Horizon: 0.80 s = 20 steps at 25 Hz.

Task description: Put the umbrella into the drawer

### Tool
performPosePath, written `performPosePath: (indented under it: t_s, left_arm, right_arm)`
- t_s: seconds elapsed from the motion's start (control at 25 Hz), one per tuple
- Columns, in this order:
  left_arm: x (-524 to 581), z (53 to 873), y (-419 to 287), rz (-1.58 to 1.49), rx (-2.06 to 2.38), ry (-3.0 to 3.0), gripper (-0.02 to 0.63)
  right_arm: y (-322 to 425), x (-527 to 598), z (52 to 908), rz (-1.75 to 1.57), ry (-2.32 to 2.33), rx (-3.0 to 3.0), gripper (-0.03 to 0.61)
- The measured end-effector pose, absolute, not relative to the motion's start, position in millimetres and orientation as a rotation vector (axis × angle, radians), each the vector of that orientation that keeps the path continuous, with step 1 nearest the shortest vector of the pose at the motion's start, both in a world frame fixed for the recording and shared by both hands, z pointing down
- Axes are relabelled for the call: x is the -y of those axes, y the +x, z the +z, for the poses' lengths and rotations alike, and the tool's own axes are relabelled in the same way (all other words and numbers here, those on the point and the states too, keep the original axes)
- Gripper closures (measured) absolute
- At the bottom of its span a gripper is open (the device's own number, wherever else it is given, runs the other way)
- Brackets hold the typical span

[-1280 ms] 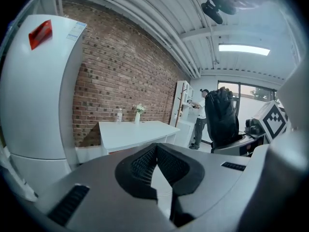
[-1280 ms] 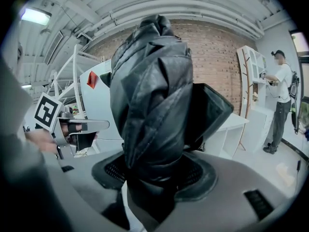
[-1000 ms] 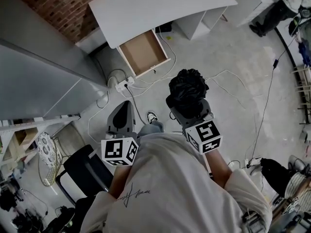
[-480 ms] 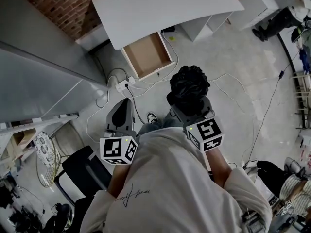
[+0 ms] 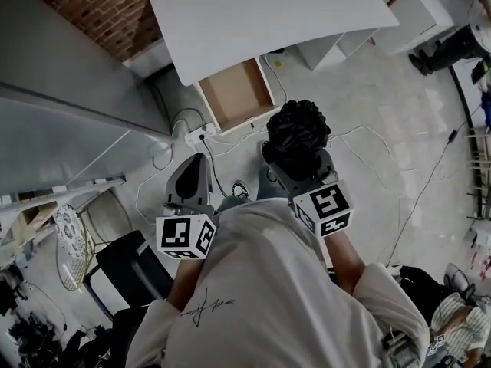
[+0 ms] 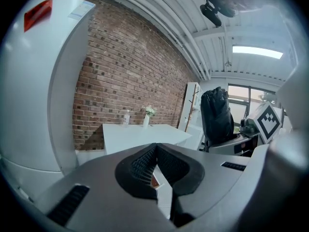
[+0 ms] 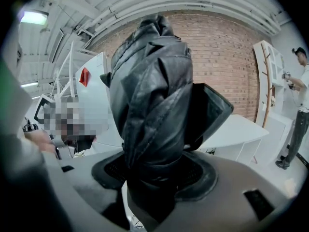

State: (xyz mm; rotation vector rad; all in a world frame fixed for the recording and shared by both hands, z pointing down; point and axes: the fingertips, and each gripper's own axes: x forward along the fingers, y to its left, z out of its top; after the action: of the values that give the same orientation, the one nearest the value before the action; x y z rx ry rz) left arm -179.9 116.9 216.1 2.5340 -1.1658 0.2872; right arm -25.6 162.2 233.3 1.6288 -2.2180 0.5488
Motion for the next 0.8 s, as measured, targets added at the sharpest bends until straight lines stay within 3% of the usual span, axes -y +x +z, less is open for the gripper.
performPosePath:
  t_s: [0.8]
  left_arm:
    - [-36.4, 218.4, -68.1, 0.279, 1.458, 2.347, 0.598]
  right_arm:
    - [78.3, -47.8, 246.3, 0.510, 1.252, 2.401, 0.308]
